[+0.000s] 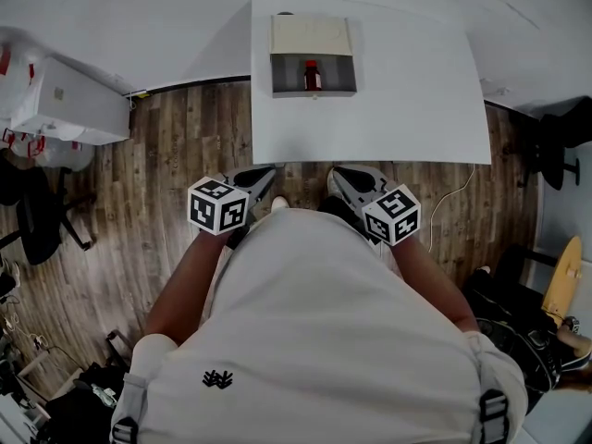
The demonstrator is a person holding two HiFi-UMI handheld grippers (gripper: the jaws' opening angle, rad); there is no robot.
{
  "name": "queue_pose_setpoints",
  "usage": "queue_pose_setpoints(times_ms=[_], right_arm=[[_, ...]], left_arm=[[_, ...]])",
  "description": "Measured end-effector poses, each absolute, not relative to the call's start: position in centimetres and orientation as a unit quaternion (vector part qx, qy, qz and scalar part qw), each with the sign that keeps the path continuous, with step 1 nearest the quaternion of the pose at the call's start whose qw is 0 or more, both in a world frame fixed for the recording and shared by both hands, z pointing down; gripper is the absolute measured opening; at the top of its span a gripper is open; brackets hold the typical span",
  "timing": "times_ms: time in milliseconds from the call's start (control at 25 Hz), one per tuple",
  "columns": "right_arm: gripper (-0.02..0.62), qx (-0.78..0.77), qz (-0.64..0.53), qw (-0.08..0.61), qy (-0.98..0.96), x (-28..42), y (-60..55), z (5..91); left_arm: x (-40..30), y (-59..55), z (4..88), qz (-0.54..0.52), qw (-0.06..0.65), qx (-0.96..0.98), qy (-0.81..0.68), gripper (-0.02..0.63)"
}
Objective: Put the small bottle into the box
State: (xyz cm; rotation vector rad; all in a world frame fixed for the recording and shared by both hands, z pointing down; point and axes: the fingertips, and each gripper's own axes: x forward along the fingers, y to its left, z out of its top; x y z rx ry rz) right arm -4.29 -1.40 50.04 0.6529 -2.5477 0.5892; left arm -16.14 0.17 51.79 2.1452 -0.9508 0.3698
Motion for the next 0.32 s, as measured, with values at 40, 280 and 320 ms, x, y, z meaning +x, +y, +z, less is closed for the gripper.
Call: queue_pose_setpoints(times_ms=[40,280,320], right_arm=[[0.005,0.236,0.213,0.222,-0.922,-4.34,-1.50,50.10],[0.005,0.231,0.210,0.227,-0.922,-4.75,-1.73,50.18],[0.005,0.231,0.209,0.228,-0.923,-4.81,-1.75,50.20]], left_arm=[[-16.17,0.11,51.81,0.144,0.374,0.837,-0.372,0.006],[-16.80,0.02,51.85,0.145,0.373,0.835,-0.377,0.006],[-16.96,0.01,51.84,0.145,0.373,0.835,-0.378,0.006]])
